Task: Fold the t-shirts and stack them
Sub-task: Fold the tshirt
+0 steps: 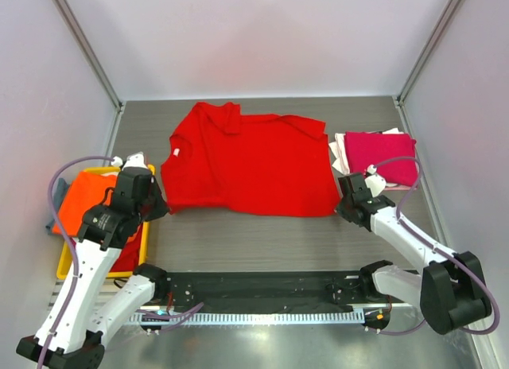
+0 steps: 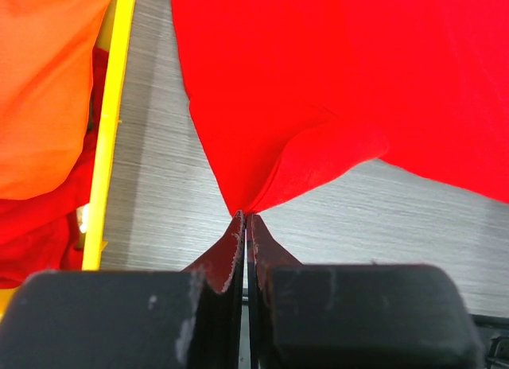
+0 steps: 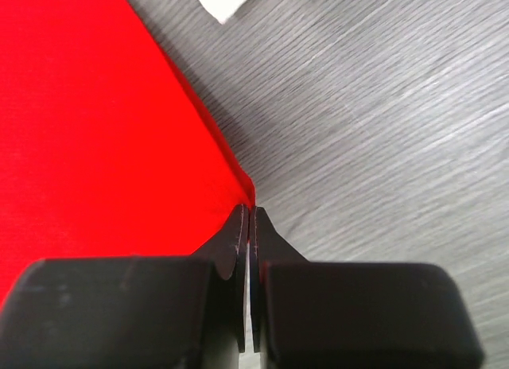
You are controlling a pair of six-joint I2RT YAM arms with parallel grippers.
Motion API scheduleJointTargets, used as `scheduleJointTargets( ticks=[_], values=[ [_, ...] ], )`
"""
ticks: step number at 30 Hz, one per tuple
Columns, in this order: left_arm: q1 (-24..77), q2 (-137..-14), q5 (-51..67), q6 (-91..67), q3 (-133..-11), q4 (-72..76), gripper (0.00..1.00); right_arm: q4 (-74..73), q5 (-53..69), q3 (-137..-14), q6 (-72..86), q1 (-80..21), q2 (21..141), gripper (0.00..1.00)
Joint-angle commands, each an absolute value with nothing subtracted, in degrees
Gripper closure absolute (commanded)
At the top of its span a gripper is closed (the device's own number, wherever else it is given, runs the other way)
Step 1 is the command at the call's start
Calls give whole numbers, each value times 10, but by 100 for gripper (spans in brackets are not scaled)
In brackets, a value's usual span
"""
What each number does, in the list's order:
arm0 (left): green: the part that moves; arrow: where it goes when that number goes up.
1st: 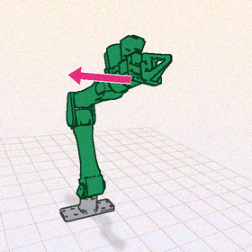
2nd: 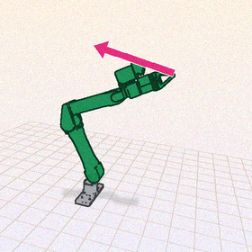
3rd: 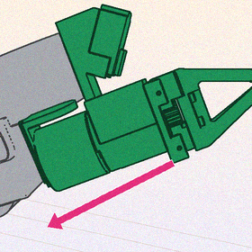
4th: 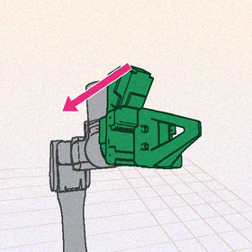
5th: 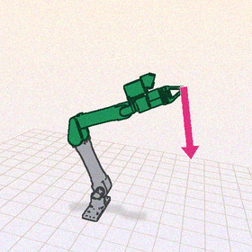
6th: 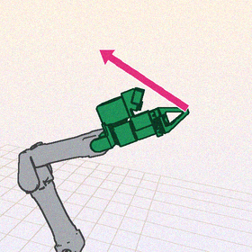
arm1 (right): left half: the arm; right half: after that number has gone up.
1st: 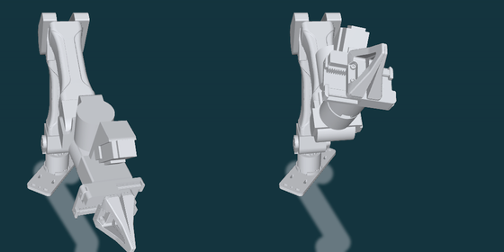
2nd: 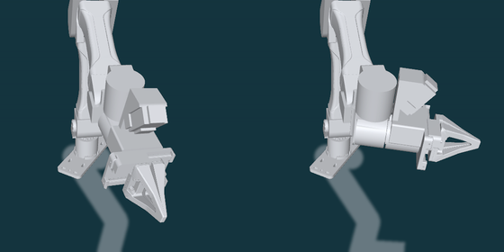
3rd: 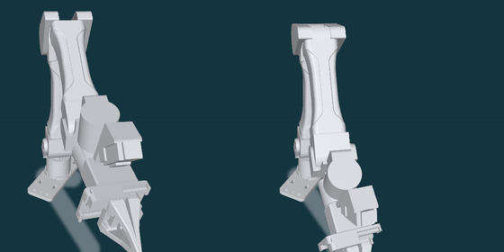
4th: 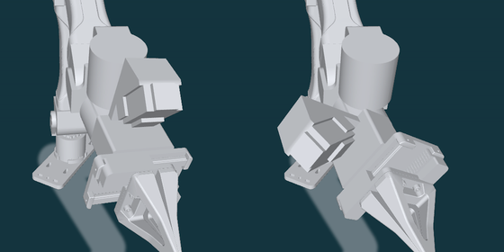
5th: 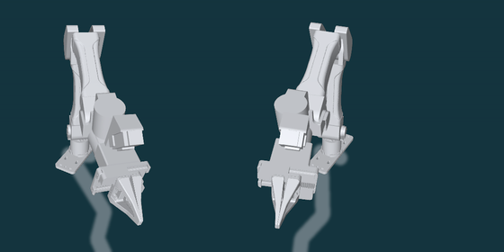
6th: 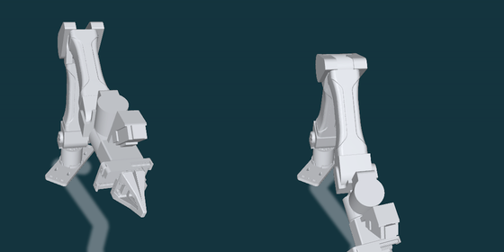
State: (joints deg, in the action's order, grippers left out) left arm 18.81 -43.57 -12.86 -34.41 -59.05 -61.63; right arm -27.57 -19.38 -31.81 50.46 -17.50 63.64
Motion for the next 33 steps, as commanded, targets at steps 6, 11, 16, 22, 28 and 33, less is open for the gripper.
scheduleJointTargets(
  ticks=[6,11,16,22,28,33],
  values=[
    [185,-465,-57,-323,-584,-599,100,-319,-215,-337,490,-172,605,99],
    [185,-502,22,-325,-551,-562,100,-341,-244,-335,508,-169,592,99],
    [185,-527,33,-327,-542,-543,100,-344,-236,-323,499,-144,587,99],
    [185,-541,5,-330,-546,-544,100,-296,-187,-314,476,-143,618,99],
    [180,-550,-40,-352,-546,-520,100,-245,-164,-347,465,-142,716,99],
    [162,-581,-51,-368,-548,-501,100,-223,-166,-407,458,-143,789,99]
  ],
)
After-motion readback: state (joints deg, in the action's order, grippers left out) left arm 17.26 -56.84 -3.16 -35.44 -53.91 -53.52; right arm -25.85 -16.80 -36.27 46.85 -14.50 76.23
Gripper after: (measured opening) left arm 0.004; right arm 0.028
